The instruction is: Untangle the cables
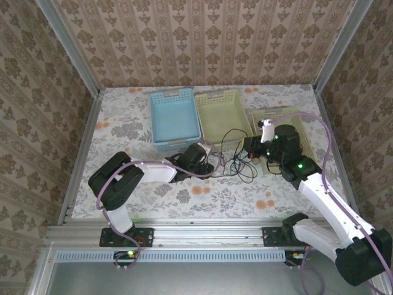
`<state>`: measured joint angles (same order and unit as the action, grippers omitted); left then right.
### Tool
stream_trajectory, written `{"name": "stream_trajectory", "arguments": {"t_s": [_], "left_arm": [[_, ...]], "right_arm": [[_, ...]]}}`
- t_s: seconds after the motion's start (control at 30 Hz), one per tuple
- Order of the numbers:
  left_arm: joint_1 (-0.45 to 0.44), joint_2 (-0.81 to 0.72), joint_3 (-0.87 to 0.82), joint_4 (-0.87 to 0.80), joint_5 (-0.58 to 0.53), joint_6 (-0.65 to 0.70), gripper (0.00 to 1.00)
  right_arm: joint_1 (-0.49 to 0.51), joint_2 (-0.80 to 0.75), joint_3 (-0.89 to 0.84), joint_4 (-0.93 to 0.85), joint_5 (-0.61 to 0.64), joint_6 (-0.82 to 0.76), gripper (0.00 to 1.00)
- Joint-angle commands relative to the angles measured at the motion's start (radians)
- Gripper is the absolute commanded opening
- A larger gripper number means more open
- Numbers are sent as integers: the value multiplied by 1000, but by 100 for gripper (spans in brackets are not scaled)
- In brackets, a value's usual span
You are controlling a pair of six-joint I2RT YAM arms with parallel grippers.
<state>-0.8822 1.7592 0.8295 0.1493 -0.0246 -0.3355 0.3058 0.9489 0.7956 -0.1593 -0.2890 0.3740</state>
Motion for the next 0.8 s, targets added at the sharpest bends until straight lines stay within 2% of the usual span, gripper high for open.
{"name": "stream_trajectory", "arguments": {"t_s": [0.0,0.17,0.27,0.4,0.5,0.67,0.73,0.77], "left_arm": [[3,60,4,-34,15,12,56],[1,3,-36,-15,39,21,55],[0,-70,-70,0,81,28,57],[-1,-155,-93,9,157,36,66],[-4,-201,-92,13,200,45,77],[-6,-242,-75,13,258,68,88],[-7,-243,-66,5,264,74,90],[-7,-242,-63,2,267,76,90]], "right_arm": [[-7,-18,61,46,-21,49,0],[-7,27,57,32,-51,82,0],[3,53,16,64,-130,99,0],[26,124,-9,47,-256,75,0],[52,206,3,-11,-329,33,0],[90,388,92,-125,-367,-33,0],[107,472,140,-164,-388,-61,8],[117,512,172,-202,-385,-75,18]]}}
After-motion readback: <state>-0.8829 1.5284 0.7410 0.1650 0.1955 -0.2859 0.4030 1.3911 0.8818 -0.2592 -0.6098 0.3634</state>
